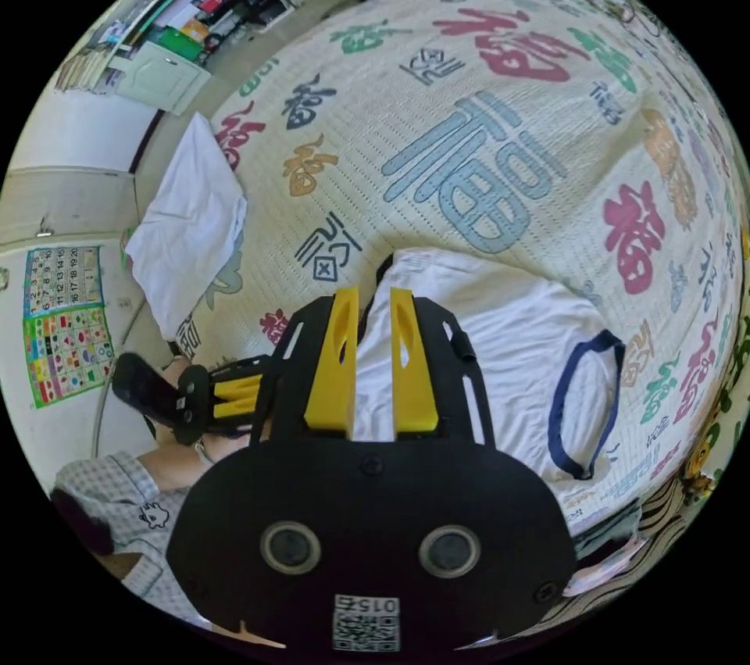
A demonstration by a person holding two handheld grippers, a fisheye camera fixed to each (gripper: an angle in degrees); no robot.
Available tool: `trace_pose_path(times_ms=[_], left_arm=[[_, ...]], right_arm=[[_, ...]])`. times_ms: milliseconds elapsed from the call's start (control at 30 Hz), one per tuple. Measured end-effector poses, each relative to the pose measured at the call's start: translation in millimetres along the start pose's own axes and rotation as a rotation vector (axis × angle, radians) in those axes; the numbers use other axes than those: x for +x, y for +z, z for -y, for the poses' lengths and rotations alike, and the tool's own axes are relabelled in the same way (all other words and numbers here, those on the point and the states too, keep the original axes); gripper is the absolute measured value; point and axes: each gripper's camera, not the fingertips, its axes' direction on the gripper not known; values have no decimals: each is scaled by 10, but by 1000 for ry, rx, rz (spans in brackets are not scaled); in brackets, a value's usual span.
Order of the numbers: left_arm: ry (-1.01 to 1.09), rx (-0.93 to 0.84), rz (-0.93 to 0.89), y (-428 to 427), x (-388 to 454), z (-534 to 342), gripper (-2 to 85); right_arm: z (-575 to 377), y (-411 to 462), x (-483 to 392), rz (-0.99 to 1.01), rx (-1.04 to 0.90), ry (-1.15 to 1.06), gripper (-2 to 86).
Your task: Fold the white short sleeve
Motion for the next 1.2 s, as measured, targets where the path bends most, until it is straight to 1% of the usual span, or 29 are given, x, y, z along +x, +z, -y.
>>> trace_pose_path(times_ms=[67, 133, 233, 367, 400, 433, 500, 567, 633, 700, 767, 800, 867, 933, 1000, 1033, 1100, 1133, 1200], left_arm=[[-11, 7, -27, 7, 4, 15, -1], [-20, 10, -33, 21, 16, 24, -2], [-26, 16, -15, 63, 59, 8, -2], [-2, 38, -22, 143, 240, 10, -2], [42, 36, -9, 174, 356, 26, -2], [68, 33, -4, 194, 423, 35, -2], [192, -2, -3, 324, 721, 67, 0], [301, -69, -15, 495, 970, 68, 2], [416, -154, -4, 720, 1228, 20, 6], [538, -303, 32, 1092, 1510, -114, 15], [588, -412, 27, 1344, 1646, -228, 25], [603, -456, 5, 1455, 1714, -279, 34], [614, -464, -21, 1524, 1805, -290, 42], [602, -389, -11, 1495, 1873, -212, 48], [546, -264, 63, 1481, 1902, -48, 54], [527, -246, 89, 1507, 1899, -9, 56], [471, -260, 167, 1733, 1878, 110, 52], [465, -273, 173, 1810, 1874, 121, 48], [480, -388, 153, 2152, 1890, 98, 4]], right_arm=[[61, 65, 78, -15, -23, 49, 62], [68, 84, 176, -13, -35, 91, 32], [-59, -66, 328, 21, 28, 127, 6], [-536, -534, 633, 176, 251, 161, -2], [-748, -679, 757, 231, 327, 171, -2], [-868, -745, 827, 258, 362, 182, -2], [-1419, -915, 1146, 366, 492, 243, -1], [-1836, -918, 1380, 389, 536, 311, 2], [-2199, -821, 1591, 375, 513, 377, 6], [-2589, -598, 1849, 400, 432, 460, 17], [-2828, -483, 2016, 410, 370, 517, 31], [-2970, -487, 2091, 385, 371, 538, 45], [-3119, -573, 2151, 351, 393, 530, 51], [-3171, -698, 2149, 321, 418, 481, 55], [-3095, -840, 2058, 263, 412, 379, 62], [-3059, -863, 2025, 247, 405, 351, 65], [-2903, -893, 1907, 203, 359, 263, 69], [-2872, -887, 1891, 205, 348, 248, 64], [-2826, -824, 1944, 218, 294, 270, 30]])
